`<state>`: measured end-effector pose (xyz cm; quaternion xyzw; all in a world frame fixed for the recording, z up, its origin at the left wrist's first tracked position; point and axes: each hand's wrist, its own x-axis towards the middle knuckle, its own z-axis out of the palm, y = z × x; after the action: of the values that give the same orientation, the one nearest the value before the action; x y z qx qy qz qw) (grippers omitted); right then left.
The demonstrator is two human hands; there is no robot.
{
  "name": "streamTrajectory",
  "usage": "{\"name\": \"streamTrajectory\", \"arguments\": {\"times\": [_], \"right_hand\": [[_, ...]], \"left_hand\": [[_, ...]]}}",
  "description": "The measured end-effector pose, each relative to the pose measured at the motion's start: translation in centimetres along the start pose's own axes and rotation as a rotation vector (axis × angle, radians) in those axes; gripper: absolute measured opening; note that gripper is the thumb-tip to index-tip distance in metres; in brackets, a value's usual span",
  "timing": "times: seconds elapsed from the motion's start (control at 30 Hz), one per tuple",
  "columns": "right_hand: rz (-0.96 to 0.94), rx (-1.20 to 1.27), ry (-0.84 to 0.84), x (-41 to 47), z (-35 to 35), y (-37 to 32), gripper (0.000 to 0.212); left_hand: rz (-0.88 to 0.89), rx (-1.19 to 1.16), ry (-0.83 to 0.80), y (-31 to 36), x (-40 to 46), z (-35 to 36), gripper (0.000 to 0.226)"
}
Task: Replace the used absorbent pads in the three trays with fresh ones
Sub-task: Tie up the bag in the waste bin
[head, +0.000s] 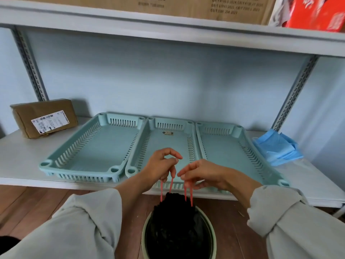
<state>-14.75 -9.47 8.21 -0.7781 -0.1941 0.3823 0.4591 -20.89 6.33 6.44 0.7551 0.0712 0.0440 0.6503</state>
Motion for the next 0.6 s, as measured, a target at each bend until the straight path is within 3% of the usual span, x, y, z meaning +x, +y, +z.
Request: {"name": "streamTrajectory", "arguments": {"times": [0.17, 0.3, 0.43, 0.6], "right_hand": [[-0.093, 0.307, 0.010, -1.2, -1.1, -2.2, 0.006], [-0.132, 0.317, 0.025, -1.6, -1.6, -3.3, 0.007], [-0.157, 0.342, 0.058, -1.6, -1.7, -4.0, 0.009], [-0.088, 0.262, 0.038, -1.3, -1.1, -2.0, 0.014]], "left_hand": [[0.044, -0.140, 0.068, 2.3, 0.2, 0.3, 0.019], [-0.011, -0.100, 0.111, 3.4, 0.6, 0.2, 0.019], [-0.251, 0.055, -0.114, 3.8, 0.1, 0.3, 0.022], [-0.264, 0.114, -0.246, 3.2, -0.6, 0.5, 0.032]]}}
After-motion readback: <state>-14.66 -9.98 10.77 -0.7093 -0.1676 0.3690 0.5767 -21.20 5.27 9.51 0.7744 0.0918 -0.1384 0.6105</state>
